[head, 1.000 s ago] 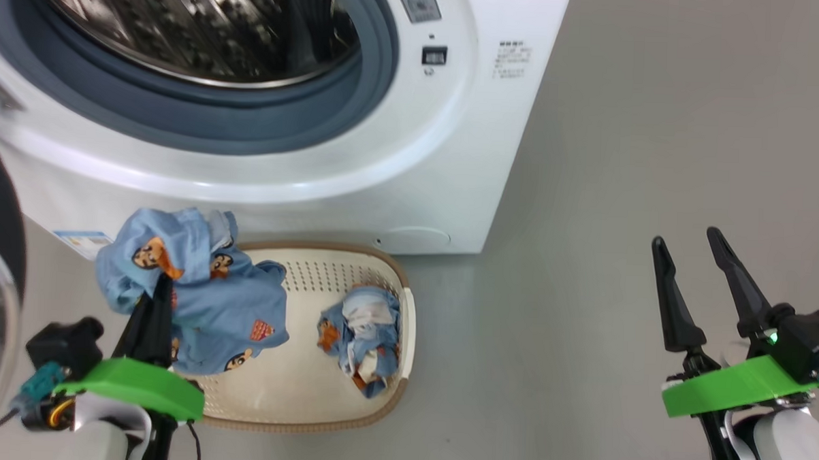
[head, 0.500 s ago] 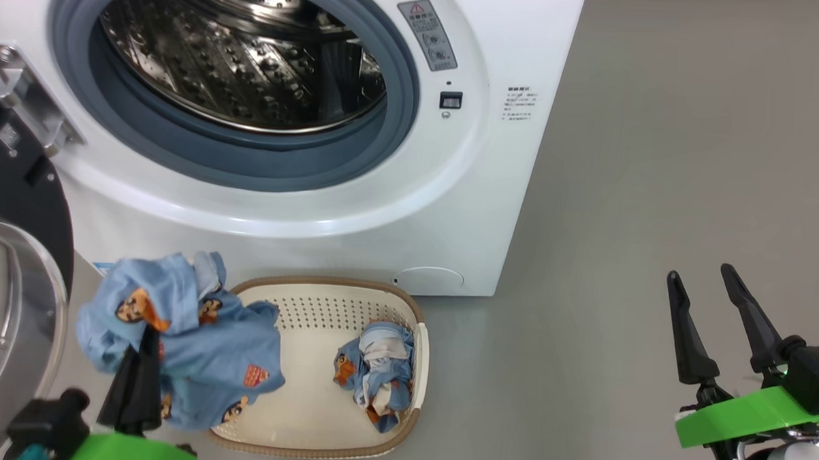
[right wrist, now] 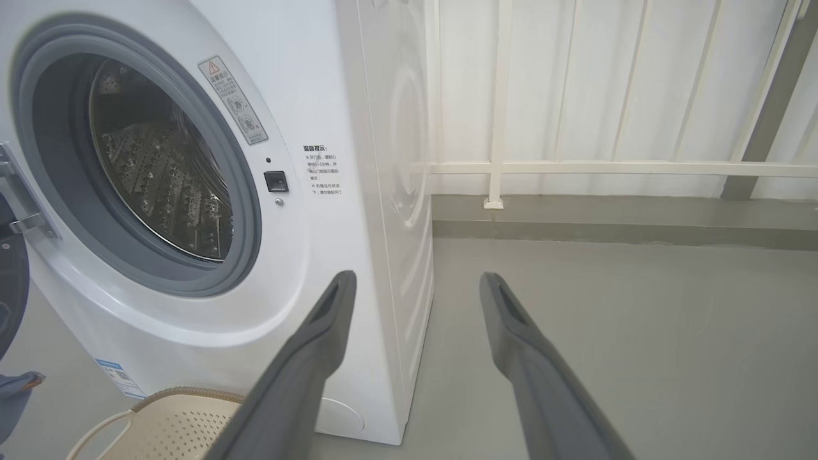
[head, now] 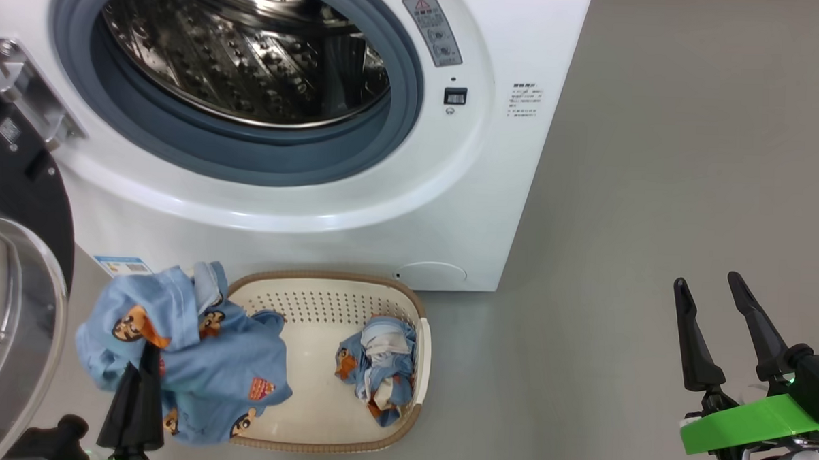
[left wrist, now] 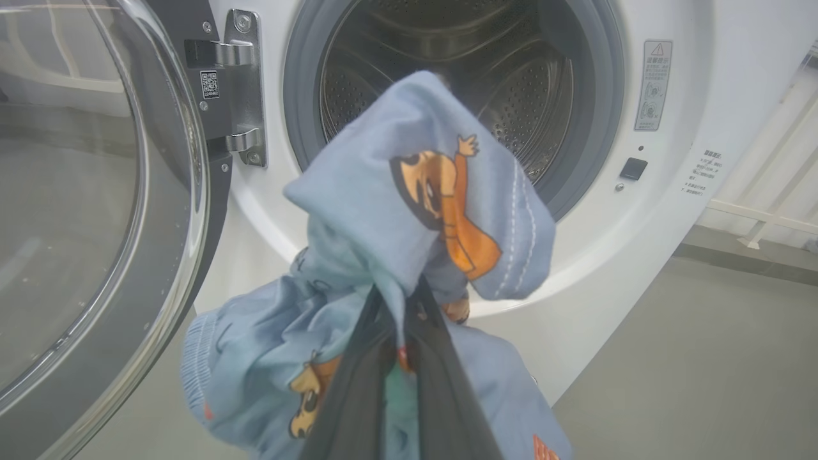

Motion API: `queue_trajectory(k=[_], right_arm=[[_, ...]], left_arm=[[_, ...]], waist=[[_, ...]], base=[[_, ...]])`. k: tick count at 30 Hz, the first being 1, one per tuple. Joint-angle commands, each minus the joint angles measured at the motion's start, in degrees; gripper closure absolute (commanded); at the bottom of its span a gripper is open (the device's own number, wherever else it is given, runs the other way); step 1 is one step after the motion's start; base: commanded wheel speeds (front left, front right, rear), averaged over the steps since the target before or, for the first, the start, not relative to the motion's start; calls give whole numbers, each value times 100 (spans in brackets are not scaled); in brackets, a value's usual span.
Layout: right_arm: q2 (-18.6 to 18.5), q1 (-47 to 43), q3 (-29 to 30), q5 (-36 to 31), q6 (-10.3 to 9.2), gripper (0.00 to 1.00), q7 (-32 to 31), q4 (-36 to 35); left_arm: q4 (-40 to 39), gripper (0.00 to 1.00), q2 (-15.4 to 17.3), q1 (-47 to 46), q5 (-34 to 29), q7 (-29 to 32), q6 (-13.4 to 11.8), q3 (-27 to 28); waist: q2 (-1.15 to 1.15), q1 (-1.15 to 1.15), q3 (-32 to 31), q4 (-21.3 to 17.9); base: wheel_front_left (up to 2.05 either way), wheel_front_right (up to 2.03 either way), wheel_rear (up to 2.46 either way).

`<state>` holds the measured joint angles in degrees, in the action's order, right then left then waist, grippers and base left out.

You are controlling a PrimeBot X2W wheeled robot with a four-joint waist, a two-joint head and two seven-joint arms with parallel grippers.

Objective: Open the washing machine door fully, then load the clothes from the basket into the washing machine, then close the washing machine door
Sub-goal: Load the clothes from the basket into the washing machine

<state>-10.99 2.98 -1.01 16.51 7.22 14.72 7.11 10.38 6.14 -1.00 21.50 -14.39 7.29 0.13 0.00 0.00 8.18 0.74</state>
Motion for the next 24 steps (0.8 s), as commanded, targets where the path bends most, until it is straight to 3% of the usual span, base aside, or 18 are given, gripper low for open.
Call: queue_trajectory(k=[1, 11, 24], right_arm=[[-71, 72, -74, -11, 26, 0, 28, -158], [18, 408, -81, -11, 26, 0, 28, -225], [134, 1035, -64, -6, 26, 0, 28, -307]], left_arm=[[-169, 100, 61, -188, -43, -61, 20, 210], [83, 100, 256, -1174, -18, -61, 20, 130], [1130, 100, 693, -3601, 98, -61, 20, 24]], waist=[[0, 0, 70, -24], [0, 0, 697, -185], [0, 0, 1770, -412]], base=[[0, 0, 0], [0, 0, 0], [0, 0, 0]])
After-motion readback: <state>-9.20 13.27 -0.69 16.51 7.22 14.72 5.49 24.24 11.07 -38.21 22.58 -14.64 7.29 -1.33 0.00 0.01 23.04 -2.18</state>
